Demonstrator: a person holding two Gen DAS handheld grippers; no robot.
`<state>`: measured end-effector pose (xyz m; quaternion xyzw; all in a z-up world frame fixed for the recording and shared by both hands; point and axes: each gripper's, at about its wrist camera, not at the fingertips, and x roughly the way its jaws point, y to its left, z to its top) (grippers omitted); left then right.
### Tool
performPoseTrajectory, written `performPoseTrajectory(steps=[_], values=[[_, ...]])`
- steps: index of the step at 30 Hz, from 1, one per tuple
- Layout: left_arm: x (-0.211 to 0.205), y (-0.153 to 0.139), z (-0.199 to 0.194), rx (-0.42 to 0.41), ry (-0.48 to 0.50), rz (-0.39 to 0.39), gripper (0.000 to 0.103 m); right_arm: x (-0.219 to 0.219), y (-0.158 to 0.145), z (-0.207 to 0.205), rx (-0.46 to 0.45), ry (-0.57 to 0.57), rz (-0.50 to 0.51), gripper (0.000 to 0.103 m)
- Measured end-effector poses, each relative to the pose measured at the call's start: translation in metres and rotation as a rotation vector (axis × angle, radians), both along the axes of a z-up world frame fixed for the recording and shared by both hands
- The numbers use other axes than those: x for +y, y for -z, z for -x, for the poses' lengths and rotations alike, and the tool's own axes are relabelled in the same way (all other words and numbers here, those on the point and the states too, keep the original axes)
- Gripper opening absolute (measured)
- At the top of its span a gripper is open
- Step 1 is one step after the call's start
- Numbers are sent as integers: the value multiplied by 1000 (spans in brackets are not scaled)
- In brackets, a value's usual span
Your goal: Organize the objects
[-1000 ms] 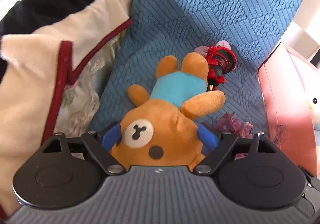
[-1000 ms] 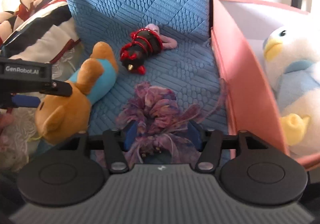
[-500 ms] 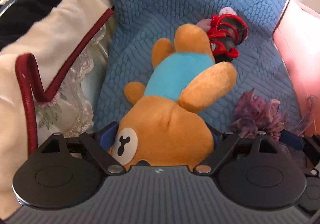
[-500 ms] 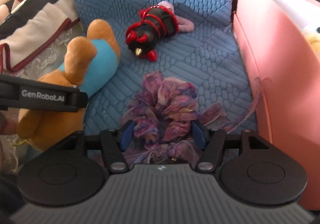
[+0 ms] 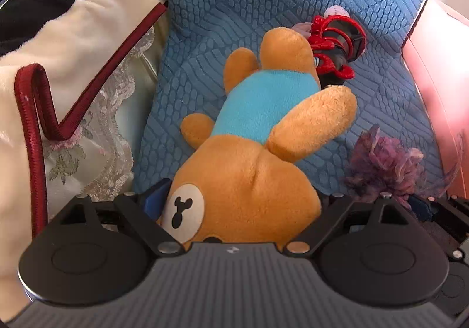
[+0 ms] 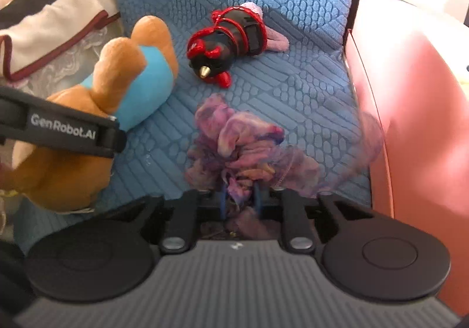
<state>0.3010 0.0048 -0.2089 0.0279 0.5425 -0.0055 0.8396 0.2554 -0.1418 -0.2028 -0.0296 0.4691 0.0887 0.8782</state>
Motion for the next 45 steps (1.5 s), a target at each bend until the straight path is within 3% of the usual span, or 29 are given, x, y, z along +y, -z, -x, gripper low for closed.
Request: performPoseTrajectory(steps=[3,10,15,31,45], values=[[1,-1,-1,1,-5,2,92,-7,-3,1,14,25,-45,11],[1,-2,0,-12,3,-11,92,-13,-6,3,3,58,-40,11],[2,-8,3,-46,4,-11,84,-12,-9,6,0,48,-46,11],[42,-61,36,-167,-194,212,76,-25,-50,40,11,54,-96,11],[19,-93,108,-160,-243,334,76,-52,-98,71,-1,73,-184,11]])
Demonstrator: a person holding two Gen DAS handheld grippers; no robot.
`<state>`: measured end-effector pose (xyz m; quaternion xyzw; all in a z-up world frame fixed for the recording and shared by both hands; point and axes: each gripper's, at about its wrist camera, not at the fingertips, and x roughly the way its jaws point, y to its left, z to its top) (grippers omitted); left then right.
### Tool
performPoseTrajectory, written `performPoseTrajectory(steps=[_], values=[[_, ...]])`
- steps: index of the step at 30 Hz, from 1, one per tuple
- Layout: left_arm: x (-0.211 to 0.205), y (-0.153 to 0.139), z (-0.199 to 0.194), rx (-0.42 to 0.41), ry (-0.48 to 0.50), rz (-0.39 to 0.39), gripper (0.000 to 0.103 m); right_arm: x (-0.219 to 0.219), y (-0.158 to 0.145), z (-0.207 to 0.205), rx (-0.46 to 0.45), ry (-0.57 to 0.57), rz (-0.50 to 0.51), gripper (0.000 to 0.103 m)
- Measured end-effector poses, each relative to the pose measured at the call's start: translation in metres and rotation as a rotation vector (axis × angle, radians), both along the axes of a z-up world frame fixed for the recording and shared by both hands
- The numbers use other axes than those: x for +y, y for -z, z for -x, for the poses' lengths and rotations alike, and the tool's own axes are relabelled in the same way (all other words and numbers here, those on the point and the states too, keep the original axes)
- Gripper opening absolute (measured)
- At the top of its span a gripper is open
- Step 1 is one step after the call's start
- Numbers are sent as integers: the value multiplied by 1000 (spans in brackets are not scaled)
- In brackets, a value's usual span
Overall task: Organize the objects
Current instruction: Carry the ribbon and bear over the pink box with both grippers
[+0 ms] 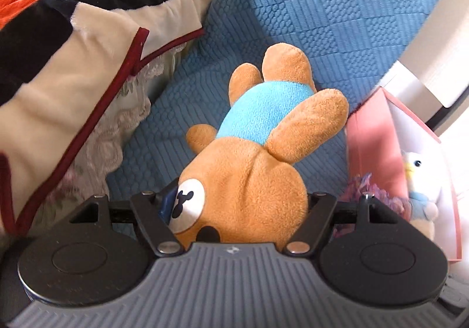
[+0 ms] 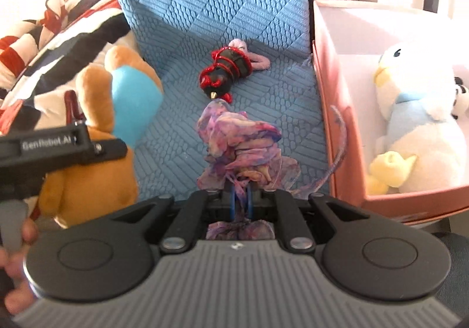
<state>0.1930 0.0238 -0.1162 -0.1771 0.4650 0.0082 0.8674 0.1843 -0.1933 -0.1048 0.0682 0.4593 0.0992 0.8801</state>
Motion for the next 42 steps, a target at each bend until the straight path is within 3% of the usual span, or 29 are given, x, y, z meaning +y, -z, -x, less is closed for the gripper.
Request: performPoseTrajectory(steps=[19,29,42], values=[[-34,-61,43,-45,45,29,76,-37,-68,27,-52,-4,-4,11],[-58,-90,43,-66,89,25,76,-60,-103,34,-79,-3,-3,11],[-116,-124,23,-106,134,37,76,-121,-131,28,-129,56,-17,11]])
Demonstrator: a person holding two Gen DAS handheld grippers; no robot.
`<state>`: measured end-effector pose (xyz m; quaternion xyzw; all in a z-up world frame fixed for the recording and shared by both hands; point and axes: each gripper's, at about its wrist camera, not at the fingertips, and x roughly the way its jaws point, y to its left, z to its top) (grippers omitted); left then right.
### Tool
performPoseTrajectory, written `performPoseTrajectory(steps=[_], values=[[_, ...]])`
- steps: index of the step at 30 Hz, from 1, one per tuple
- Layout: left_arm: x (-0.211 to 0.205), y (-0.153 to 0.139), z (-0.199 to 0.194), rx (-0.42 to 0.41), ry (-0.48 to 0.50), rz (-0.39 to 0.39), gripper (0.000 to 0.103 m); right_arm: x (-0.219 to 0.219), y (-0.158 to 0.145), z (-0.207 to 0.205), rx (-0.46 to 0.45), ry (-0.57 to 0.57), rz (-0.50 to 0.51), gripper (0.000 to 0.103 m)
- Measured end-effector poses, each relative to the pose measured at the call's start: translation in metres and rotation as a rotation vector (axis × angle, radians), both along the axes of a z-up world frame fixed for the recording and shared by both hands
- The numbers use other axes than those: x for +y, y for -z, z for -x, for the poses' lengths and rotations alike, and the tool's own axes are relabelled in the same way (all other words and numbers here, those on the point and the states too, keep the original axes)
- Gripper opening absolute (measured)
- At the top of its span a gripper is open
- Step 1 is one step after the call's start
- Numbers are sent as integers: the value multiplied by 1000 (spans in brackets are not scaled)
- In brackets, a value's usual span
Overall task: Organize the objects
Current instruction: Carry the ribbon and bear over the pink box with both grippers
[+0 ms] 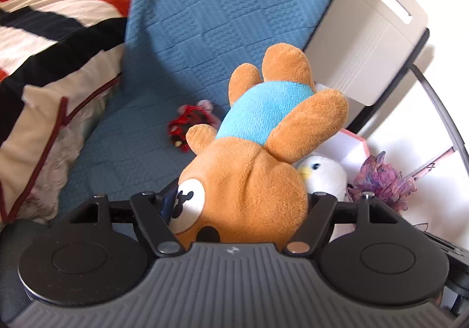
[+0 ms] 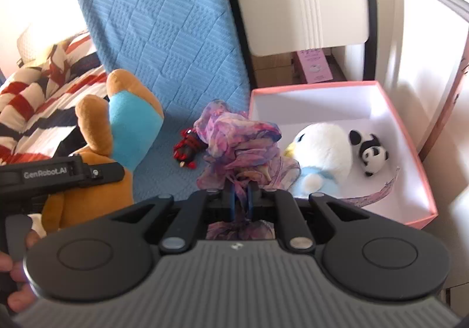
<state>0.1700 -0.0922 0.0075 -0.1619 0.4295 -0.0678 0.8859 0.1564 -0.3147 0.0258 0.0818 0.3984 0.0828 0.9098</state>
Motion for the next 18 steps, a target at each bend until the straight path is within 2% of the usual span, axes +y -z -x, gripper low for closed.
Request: performPoseTrajectory(steps=[10,18], values=[[-70,-19,-29,-35,86,6,76,-59,-17,-14,-43,63,2,12],[-131,-15,-49,-35,162,19,76,-110,-6,-20,-29,148,15,12]])
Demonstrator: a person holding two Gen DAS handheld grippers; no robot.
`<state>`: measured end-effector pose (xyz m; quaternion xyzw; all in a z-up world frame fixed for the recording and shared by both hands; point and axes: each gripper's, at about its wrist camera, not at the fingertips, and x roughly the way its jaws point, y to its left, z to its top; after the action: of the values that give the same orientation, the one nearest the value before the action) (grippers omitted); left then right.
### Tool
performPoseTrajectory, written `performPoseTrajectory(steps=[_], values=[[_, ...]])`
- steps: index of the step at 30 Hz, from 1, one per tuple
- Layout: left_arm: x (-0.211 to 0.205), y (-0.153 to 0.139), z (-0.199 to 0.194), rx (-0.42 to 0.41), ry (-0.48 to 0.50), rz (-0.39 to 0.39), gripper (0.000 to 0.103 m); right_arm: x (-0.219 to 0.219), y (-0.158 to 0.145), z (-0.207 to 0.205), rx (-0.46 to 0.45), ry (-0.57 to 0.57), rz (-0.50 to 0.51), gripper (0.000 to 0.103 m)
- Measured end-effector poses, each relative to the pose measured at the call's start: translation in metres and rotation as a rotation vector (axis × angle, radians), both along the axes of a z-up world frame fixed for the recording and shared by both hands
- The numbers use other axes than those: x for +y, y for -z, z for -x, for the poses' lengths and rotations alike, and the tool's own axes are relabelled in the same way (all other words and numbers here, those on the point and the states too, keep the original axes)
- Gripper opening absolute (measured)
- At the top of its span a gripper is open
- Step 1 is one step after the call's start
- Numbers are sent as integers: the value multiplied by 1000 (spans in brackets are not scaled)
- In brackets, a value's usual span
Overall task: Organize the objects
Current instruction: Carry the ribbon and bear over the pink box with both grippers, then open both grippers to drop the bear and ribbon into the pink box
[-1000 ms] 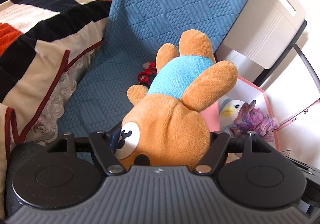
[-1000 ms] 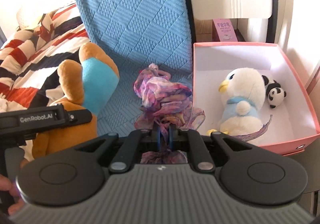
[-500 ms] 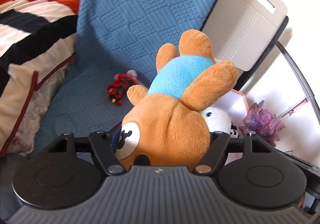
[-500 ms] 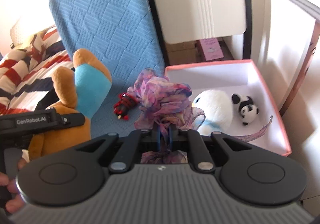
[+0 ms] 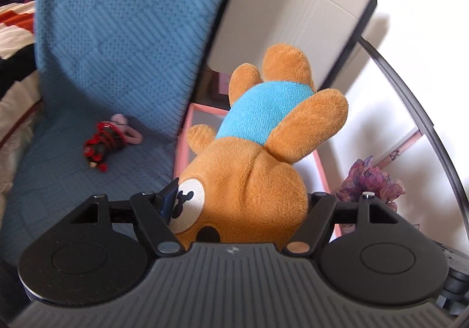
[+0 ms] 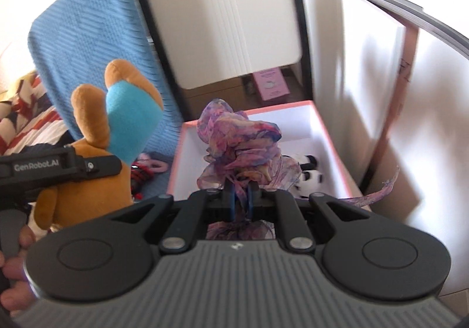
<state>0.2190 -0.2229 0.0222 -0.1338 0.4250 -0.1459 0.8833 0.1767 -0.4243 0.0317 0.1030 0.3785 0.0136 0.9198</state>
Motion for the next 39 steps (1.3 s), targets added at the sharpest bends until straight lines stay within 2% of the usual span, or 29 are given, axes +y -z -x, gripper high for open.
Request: performPoseTrajectory(steps=[7,18,25,35,39], values=[[-58,22,-18,46,70,-24,76,-41,28,-7,45,85,-12,12],[-121,67,-51,135,142,-67,77,-66,83,-37,131,107,-7,12],[-145,98,-64,203,176,-81,77,-76,114,-60,175,105,-2,13],[-160,123,-71,210,214,-129,78,-82,144,-83,225,83,-4,13],[-161,126,-73,218,218,-123,78,-86,151,-88,240,85,-5,13]])
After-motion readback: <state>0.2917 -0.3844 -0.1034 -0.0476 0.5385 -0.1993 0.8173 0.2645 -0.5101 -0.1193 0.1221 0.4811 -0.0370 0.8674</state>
